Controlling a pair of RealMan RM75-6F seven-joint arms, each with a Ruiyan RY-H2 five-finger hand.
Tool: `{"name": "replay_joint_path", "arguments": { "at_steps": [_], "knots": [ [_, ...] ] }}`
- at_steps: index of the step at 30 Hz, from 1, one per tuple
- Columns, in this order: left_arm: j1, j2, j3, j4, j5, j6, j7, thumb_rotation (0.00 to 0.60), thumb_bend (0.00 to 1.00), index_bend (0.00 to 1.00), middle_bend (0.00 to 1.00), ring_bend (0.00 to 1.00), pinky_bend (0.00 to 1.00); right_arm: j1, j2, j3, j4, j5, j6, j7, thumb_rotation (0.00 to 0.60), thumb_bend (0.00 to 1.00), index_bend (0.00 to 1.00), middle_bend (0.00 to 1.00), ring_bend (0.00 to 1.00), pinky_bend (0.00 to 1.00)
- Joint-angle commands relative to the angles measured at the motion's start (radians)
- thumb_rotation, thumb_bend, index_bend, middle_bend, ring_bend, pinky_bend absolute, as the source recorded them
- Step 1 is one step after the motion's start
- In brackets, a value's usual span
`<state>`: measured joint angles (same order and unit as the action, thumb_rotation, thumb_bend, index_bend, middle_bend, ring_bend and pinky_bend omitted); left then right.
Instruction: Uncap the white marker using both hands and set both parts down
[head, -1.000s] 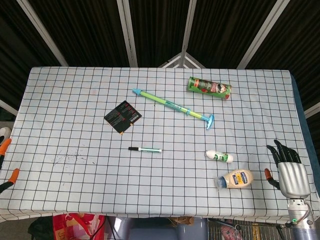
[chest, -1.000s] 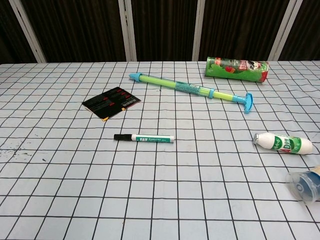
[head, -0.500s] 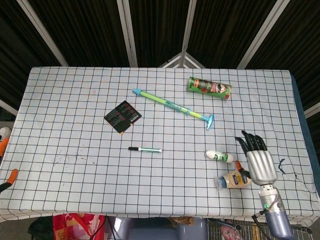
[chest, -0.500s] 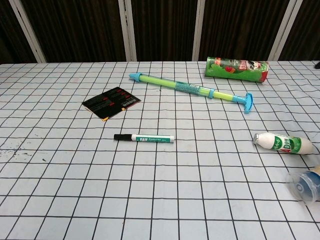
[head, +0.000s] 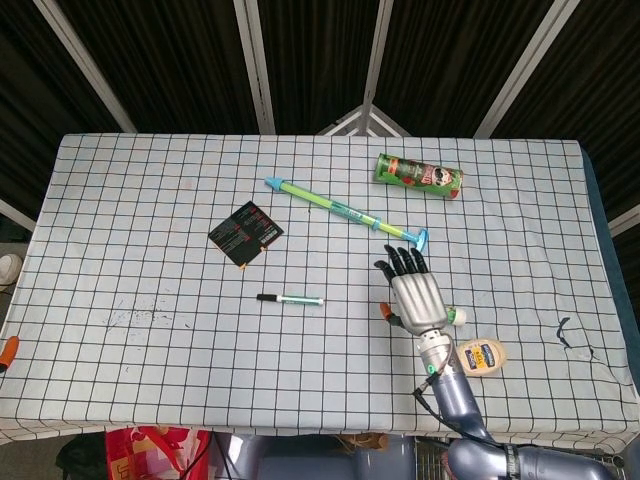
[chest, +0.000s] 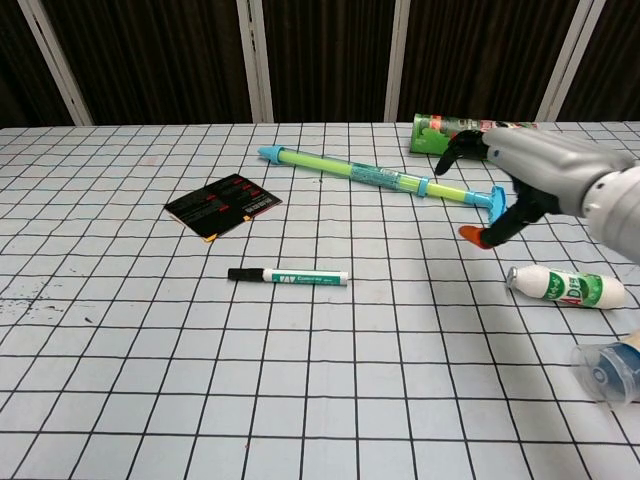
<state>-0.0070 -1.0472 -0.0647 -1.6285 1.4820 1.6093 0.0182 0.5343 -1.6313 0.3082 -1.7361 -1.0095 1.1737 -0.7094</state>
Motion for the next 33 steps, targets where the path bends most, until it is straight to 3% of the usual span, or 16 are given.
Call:
{"name": "replay_joint_path", "arguments": {
  "at_steps": [1,17,33],
  "knots": [
    [-0.006,-0.002,-0.006,0.01,-0.012,-0.013,-0.002,0.6,0.48,0.07,0.0,0.0,0.13,0.064,-0.077,0.029,0.064,0.068,-0.019,-0.039,0.6,0.35,0.33,0.07,0.06,0.04],
    [-0.024,-0.027,-0.025,0.062,-0.051,-0.053,-0.025,0.6,0.48,0.07,0.0,0.0,0.13,0.205,-0.312,0.023,0.252,0.199,-0.006,-0.118,0.6,0.35,0.35,0.07,0.06,0.03],
    [-0.02,-0.049,-0.03,0.148,-0.085,-0.08,-0.095,0.6,0.48,0.07,0.0,0.0,0.13,0.3,-0.442,0.071,0.384,0.255,0.006,-0.15,0.6,0.35,0.38,0.07,0.06,0.04]
  ]
}}
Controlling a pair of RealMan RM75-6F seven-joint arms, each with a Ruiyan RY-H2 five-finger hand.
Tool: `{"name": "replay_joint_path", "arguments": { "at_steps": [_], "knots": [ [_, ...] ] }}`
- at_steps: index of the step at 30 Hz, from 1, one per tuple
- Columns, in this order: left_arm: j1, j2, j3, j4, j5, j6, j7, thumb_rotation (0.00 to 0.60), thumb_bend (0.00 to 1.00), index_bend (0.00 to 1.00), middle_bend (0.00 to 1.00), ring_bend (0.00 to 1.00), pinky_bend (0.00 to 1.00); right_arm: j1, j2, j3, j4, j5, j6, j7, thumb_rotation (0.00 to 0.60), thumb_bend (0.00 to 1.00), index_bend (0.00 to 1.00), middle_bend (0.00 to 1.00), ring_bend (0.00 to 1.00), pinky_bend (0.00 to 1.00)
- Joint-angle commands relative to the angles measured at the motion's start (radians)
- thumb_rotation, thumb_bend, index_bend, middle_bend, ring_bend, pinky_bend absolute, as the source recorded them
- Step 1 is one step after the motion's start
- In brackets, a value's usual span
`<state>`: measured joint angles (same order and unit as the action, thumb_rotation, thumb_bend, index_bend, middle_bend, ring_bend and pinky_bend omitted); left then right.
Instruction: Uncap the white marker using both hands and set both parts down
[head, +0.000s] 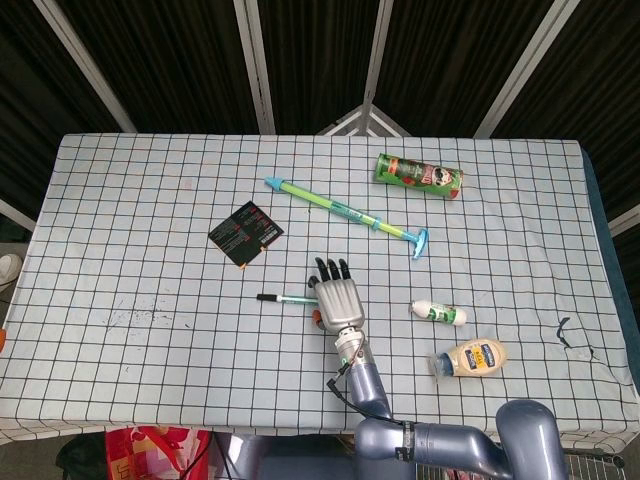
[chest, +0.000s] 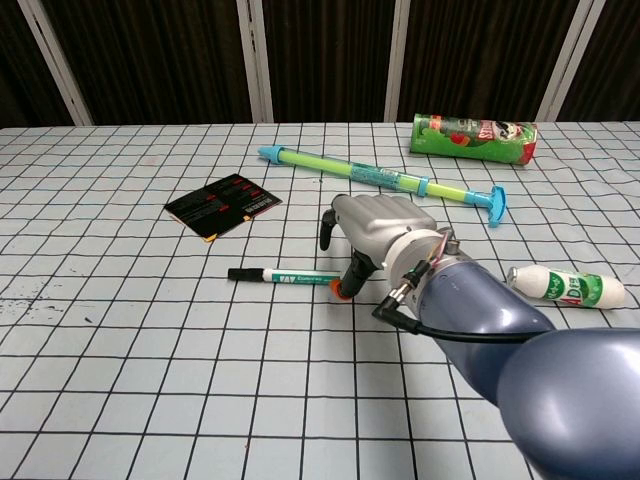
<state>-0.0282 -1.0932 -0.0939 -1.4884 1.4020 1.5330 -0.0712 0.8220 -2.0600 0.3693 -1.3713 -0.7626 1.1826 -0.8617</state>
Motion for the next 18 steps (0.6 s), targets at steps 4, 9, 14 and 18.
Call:
{"name": "replay_joint_path", "arguments": {
  "at_steps": [4,9,14,18],
  "knots": [
    [0.003,-0.007,-0.001,0.023,-0.012,-0.008,-0.011,0.6,0.48,0.07,0.0,0.0,0.13,0.027,-0.029,0.022,0.056,0.017,-0.011,0.01,0.6,0.35,0.42,0.07,0.06,0.04],
    [0.006,-0.006,-0.005,0.025,-0.015,-0.005,-0.016,0.6,0.48,0.07,0.0,0.0,0.13,0.034,-0.044,0.023,0.092,0.024,-0.028,0.032,0.6,0.35,0.46,0.07,0.06,0.04],
    [0.006,-0.004,-0.005,0.02,-0.016,-0.007,-0.009,0.6,0.48,0.07,0.0,0.0,0.13,0.042,-0.058,0.021,0.122,0.024,-0.042,0.048,0.6,0.35,0.47,0.07,0.06,0.04],
    [0.005,-0.004,-0.005,0.014,-0.017,-0.008,0.003,0.6,0.48,0.07,0.0,0.0,0.13,0.048,-0.067,0.022,0.139,0.023,-0.049,0.057,0.6,0.35,0.49,0.07,0.06,0.04]
  ]
}}
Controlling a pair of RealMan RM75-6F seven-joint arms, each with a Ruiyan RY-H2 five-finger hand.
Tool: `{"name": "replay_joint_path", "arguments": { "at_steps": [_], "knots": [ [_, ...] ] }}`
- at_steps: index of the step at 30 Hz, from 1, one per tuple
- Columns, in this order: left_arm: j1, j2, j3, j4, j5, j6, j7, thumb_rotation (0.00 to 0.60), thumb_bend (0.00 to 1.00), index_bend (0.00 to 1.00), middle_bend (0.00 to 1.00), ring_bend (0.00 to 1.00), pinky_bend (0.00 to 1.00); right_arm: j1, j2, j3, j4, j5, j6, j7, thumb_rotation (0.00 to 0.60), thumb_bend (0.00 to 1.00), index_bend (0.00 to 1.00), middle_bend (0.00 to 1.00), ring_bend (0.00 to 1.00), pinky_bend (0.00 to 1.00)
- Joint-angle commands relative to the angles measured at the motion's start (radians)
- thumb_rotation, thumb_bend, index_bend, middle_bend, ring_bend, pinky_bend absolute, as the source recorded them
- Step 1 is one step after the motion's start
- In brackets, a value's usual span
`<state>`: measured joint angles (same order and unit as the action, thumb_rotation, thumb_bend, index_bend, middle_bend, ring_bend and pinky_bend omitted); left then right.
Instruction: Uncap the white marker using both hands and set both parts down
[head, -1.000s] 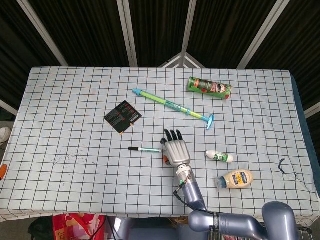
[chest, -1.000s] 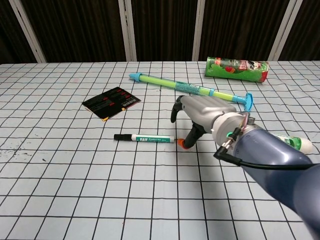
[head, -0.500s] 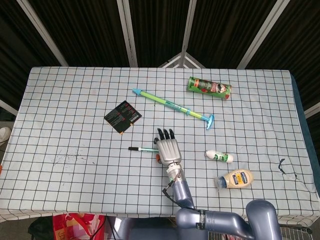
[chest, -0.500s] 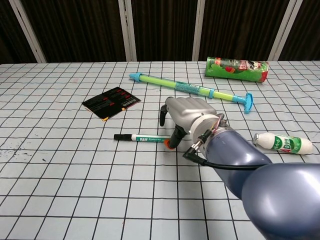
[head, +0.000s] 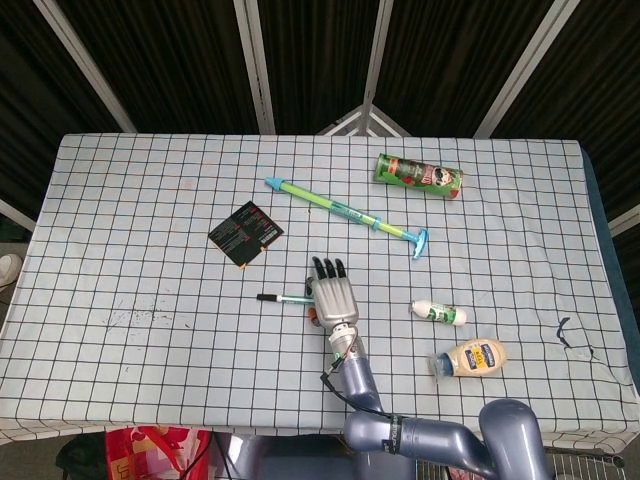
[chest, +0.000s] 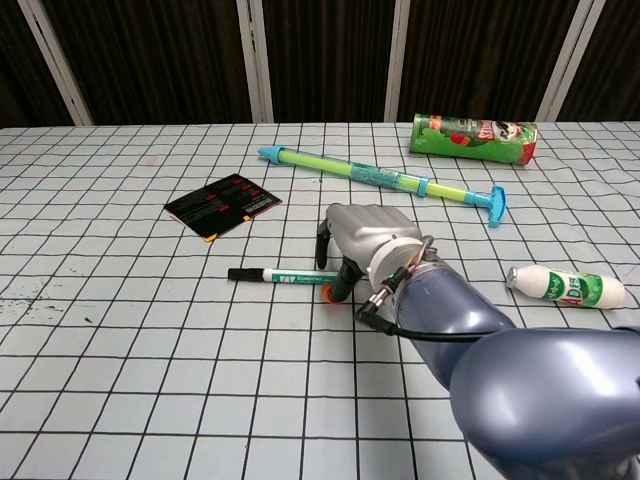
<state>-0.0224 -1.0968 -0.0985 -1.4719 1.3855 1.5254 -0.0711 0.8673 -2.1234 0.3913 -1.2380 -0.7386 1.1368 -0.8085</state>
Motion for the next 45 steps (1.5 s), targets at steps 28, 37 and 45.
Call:
{"name": "replay_joint_path", "arguments": {
  "at_steps": [28,37,45],
  "knots": [
    [0.002,0.004,-0.008,-0.025,-0.011,0.006,0.043,0.6,0.48,0.07,0.0,0.0,0.13,0.015,-0.009,0.004,0.051,0.005,-0.034,0.033,0.6,0.35,0.57,0.08,0.06,0.04],
    [0.002,0.004,-0.008,-0.033,-0.009,0.006,0.053,0.6,0.48,0.07,0.0,0.0,0.13,0.012,-0.005,-0.004,0.055,-0.007,-0.045,0.056,0.6,0.36,0.6,0.07,0.06,0.04],
    [0.003,0.008,-0.01,-0.043,-0.009,0.012,0.063,0.6,0.48,0.07,0.0,0.0,0.13,0.009,-0.001,-0.009,0.059,-0.009,-0.058,0.07,0.6,0.4,0.61,0.07,0.06,0.04]
  ]
}}
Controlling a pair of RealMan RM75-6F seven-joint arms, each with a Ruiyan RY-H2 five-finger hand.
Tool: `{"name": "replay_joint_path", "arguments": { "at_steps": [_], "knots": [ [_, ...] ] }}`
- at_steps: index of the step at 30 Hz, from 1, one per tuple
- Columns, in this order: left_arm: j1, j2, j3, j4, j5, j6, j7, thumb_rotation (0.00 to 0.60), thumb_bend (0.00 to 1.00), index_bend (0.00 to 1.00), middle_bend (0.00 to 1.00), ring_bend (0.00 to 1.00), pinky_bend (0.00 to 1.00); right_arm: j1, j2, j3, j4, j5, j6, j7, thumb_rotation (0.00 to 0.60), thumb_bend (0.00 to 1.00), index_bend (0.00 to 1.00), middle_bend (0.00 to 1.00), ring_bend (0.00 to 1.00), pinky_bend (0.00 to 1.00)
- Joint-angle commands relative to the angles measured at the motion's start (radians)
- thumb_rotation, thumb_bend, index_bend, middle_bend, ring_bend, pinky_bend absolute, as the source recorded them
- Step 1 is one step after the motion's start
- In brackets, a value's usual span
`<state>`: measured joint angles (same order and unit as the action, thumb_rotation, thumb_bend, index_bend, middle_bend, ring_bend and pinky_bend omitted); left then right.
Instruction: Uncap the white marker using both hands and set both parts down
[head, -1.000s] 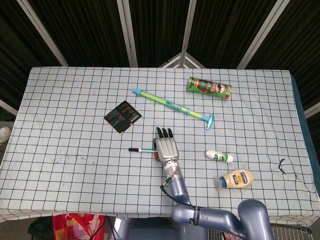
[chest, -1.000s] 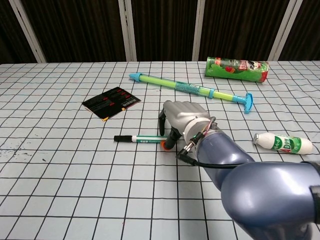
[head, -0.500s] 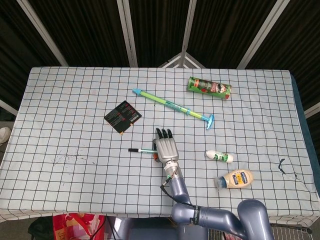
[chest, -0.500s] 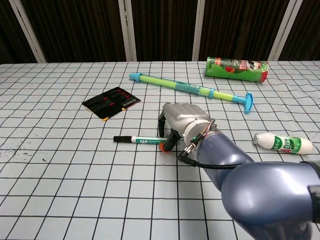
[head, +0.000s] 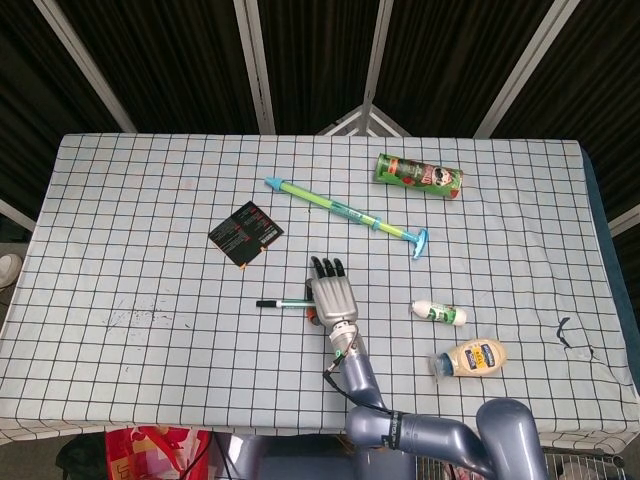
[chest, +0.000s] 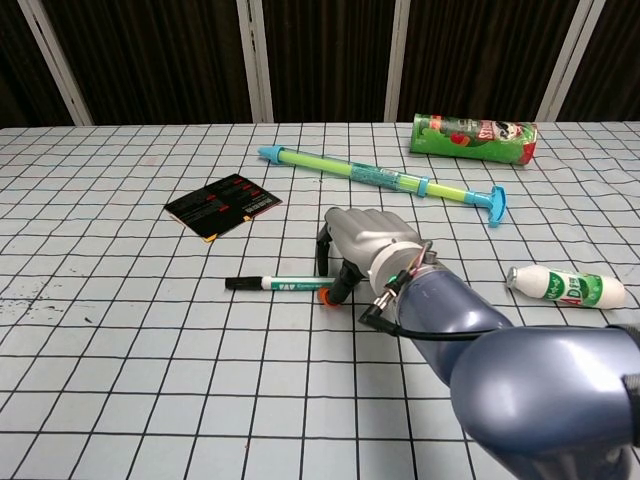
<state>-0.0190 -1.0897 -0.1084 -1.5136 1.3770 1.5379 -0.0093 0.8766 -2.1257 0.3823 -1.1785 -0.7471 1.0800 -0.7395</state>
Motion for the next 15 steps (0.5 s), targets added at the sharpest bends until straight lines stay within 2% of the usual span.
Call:
{"name": "replay_joint_path", "arguments": {
  "at_steps": [1,5,15],
  "knots": [
    [0.0,0.001,0.0,-0.003,0.0,-0.001,0.003,0.6,0.48,0.07,0.0,0.0,0.13,0.0,0.002,-0.001,-0.001,0.0,-0.003,0.001,0.6,0.41,0.61,0.07,0.06,0.04],
    [-0.001,0.001,0.001,-0.007,0.002,0.001,0.009,0.6,0.48,0.07,0.0,0.0,0.13,0.0,0.007,-0.004,-0.008,-0.002,-0.009,0.003,0.6,0.46,0.61,0.07,0.06,0.03],
    [-0.001,0.004,0.0,-0.014,0.002,0.0,0.012,0.6,0.48,0.07,0.0,0.0,0.13,-0.01,0.026,-0.009,-0.037,-0.027,-0.009,0.041,0.6,0.46,0.69,0.07,0.07,0.03]
  ]
}}
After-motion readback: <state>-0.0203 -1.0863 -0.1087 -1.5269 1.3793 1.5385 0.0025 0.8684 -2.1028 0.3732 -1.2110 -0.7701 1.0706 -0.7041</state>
